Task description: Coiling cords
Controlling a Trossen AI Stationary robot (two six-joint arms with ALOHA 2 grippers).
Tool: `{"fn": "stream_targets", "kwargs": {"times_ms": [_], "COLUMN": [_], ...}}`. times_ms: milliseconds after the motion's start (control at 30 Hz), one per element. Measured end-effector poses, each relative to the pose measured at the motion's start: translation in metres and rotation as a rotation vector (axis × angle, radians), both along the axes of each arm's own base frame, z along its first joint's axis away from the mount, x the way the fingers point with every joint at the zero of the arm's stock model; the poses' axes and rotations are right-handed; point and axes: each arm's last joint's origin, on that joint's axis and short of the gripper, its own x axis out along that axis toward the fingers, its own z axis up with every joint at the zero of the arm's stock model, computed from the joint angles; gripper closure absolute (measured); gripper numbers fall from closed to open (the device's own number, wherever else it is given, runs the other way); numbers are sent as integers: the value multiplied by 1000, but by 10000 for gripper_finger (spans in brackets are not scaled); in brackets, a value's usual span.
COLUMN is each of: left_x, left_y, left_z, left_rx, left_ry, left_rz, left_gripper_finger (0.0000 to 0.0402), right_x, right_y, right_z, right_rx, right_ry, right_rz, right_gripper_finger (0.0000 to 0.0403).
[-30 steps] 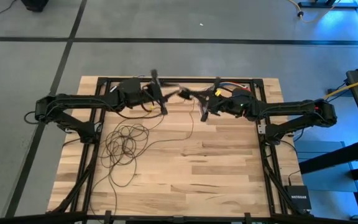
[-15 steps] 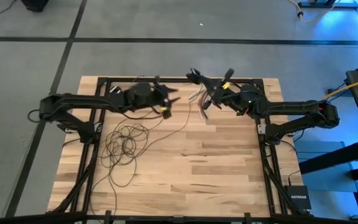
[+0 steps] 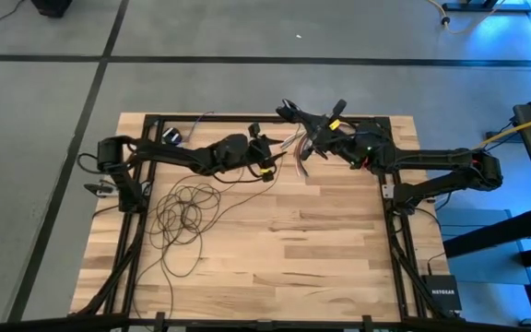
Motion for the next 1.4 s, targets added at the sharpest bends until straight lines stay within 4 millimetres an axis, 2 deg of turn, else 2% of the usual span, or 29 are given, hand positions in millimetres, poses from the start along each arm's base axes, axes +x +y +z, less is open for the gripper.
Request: {"fn": "stream_targets", "kwargs": {"times_ms": [233, 333, 567, 700, 900, 1133, 1400], "left_x": [1, -1, -4, -6, -19, -49, -82], "left_y": [6, 12, 19, 21, 27, 39, 59], "left_z": [-7, -8, -11, -9, 9, 41, 62], "left_rx": [26, 13, 20, 51, 162, 161, 123], "left_ry": [31, 35, 76, 93, 148, 176, 196], "left_rz": [45, 67, 83, 130, 293, 360, 437], "left_gripper_finger": [258, 286, 389, 389, 398, 399, 399], "right_x": [0, 1, 1, 1, 2, 3, 6], "right_y": [0, 1, 1, 1, 1, 2, 18], "right_z": [0, 0, 0, -1, -7, -19, -20], "right_rx": [6, 12, 13, 21, 55, 127, 114], "right_ry": [-4, -9, -10, -5, 44, 137, 168], "right_rz": [19, 39, 41, 44, 65, 70, 122], "right_gripper_finger": [398, 398, 398, 397, 396, 396, 396]}}
